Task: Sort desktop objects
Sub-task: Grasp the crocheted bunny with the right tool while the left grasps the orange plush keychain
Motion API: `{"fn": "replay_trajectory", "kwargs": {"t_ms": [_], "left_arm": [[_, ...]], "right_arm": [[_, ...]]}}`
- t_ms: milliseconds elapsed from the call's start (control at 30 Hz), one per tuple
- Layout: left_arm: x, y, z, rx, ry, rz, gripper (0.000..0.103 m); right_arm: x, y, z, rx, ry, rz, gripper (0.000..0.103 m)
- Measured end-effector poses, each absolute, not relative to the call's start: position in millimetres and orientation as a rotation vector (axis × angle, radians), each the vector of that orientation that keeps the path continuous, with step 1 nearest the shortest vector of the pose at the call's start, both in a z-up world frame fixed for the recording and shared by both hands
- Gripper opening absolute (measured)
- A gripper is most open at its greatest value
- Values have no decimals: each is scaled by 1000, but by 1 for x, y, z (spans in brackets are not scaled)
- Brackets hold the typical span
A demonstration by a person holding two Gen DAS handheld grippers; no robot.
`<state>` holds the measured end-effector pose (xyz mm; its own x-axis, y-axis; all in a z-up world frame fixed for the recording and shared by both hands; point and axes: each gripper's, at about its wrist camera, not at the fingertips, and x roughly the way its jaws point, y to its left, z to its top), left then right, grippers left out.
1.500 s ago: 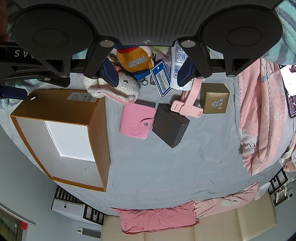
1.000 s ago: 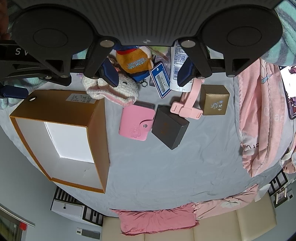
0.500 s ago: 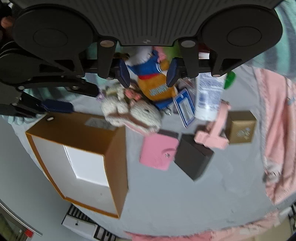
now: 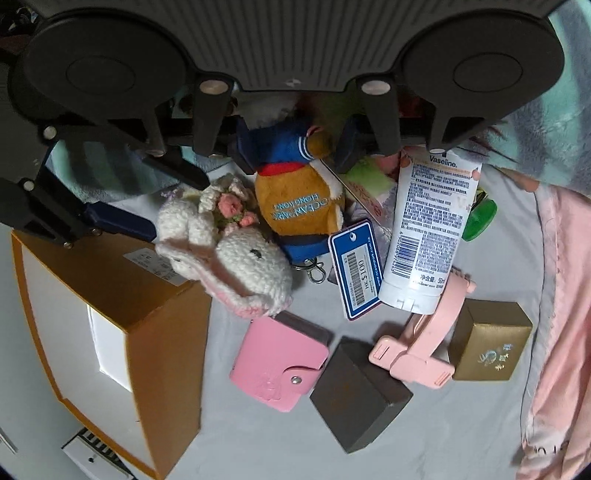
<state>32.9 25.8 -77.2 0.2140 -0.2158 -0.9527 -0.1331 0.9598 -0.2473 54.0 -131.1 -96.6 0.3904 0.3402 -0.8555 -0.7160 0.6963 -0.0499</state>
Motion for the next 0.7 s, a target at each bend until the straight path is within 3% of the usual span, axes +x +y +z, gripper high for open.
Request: {"fn": "replay_trajectory", "kwargs": {"t_ms": [267,467,700], "left_arm": [[47,26,-92,-317,1409,-63,66],[53,29,-100,-337,1413,-72,67],[55,36,-109,-405,1404,-87,65]], "right_arm": [[66,-117,-109,-455,980,737,59],[76,-111,-119,-419,1026,735,63],[78,-111,-121,-405,1038,727,58]]}}
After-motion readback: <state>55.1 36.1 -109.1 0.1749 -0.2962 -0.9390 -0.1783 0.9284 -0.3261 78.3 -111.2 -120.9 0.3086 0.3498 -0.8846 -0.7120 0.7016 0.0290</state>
